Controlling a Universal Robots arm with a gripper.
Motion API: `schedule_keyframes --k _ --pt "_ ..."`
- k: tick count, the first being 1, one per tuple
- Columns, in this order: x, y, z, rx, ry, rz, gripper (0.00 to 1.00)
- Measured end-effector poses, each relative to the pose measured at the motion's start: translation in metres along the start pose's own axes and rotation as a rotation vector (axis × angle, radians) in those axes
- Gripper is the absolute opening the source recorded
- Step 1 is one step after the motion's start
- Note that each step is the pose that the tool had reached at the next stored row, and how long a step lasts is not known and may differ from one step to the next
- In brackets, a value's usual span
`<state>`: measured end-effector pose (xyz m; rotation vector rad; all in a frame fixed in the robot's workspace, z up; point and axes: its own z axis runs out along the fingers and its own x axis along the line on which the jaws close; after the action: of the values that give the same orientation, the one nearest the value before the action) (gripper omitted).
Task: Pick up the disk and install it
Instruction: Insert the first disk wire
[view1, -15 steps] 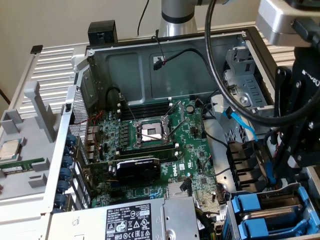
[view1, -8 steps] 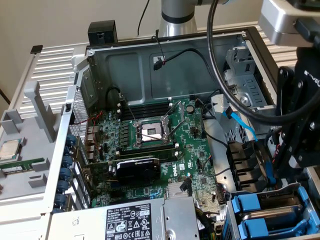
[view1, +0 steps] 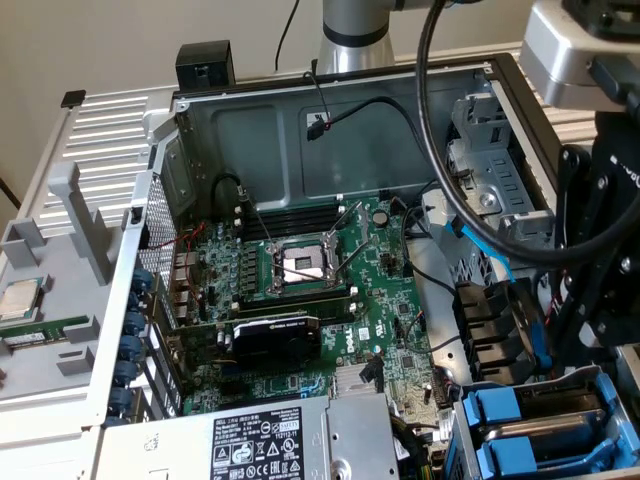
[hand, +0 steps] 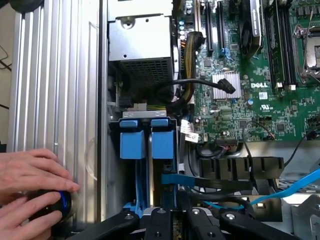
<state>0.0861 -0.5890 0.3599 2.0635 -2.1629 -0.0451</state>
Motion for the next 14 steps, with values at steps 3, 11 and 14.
schedule_keyframes --k 3,11,14 --pt "0.0035 -0.0010 0.0009 -0.0006 -0.0002 0.001 0.17" --pt "0.0062 -0.0008 0.0039 -0.0007 -0.0007 0.000 0.17" --pt "0.0062 -0.0008 0.0044 -0.0004 -0.0001 -0.003 0.17"
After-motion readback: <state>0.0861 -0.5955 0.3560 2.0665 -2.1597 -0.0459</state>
